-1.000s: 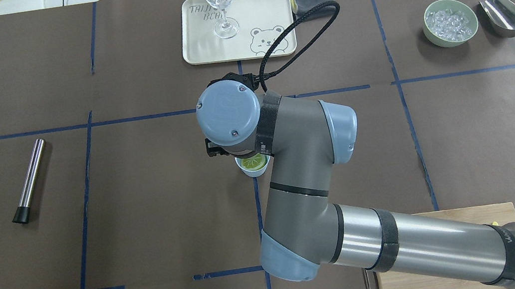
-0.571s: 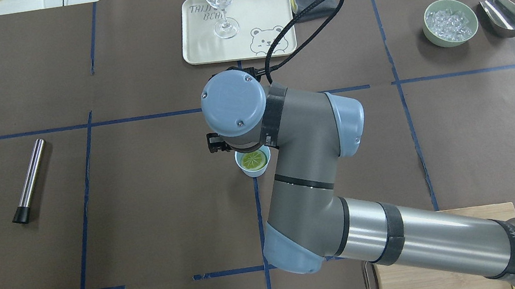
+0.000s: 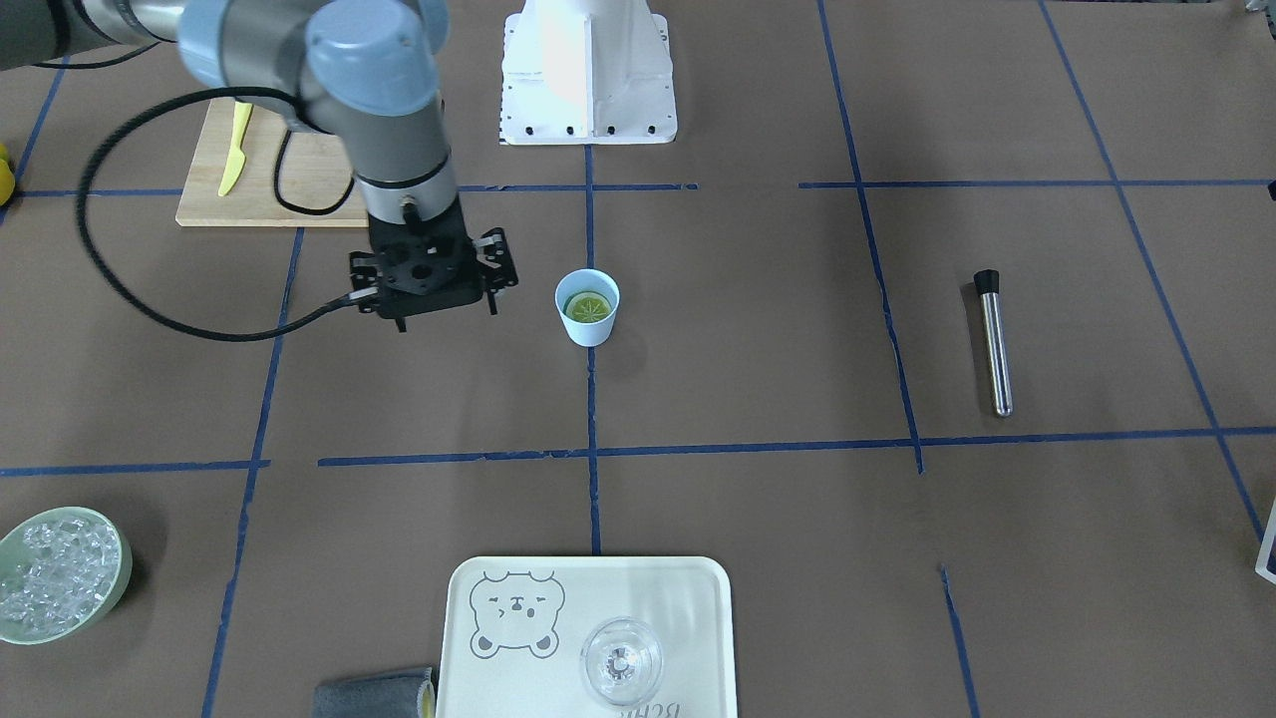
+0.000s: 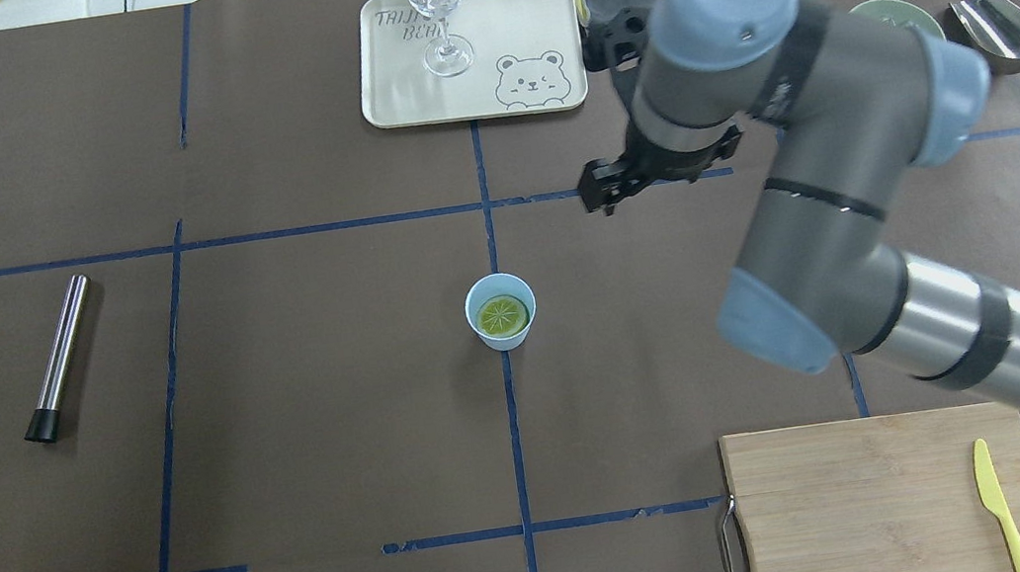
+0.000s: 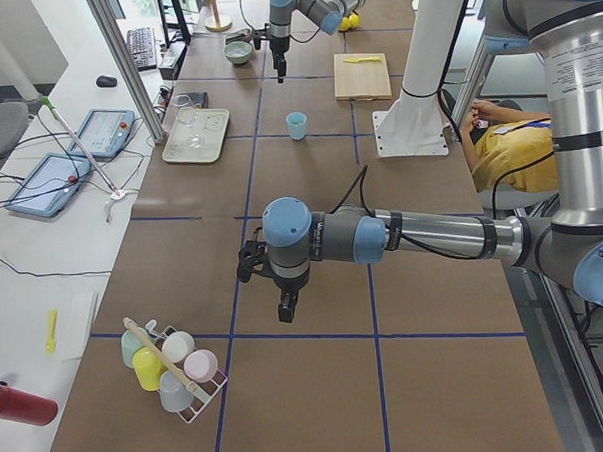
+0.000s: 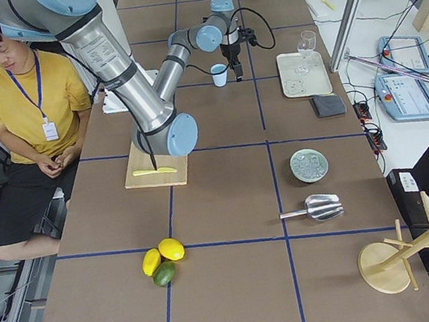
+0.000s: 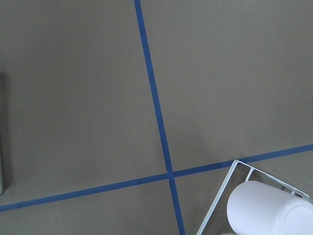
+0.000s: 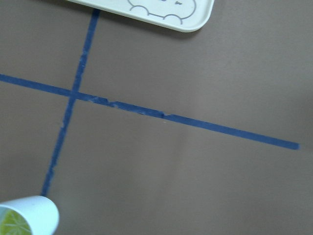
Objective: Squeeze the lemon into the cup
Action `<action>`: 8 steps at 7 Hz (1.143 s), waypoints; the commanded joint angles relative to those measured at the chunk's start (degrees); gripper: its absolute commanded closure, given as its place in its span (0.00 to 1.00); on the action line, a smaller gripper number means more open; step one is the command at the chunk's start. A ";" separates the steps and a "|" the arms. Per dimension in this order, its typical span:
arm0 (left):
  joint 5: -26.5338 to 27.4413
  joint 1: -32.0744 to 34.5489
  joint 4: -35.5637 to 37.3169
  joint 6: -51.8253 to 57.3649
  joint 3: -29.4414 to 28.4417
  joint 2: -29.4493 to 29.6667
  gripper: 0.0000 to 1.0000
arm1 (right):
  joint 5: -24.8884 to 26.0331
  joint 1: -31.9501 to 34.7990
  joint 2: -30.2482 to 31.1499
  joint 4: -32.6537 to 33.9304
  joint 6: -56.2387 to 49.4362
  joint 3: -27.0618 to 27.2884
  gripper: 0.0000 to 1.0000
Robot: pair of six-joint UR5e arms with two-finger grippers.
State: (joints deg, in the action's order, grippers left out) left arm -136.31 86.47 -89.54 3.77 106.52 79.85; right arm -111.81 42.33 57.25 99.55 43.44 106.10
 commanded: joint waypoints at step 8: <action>3.25 -7.01 -9.15 -0.87 -4.83 12.25 0.00 | -19.14 43.36 40.82 0.03 -48.36 3.15 0.00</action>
State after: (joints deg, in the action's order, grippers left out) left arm -133.45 79.71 -96.65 2.61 101.33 90.95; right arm -129.25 82.76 96.13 99.65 -2.09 110.30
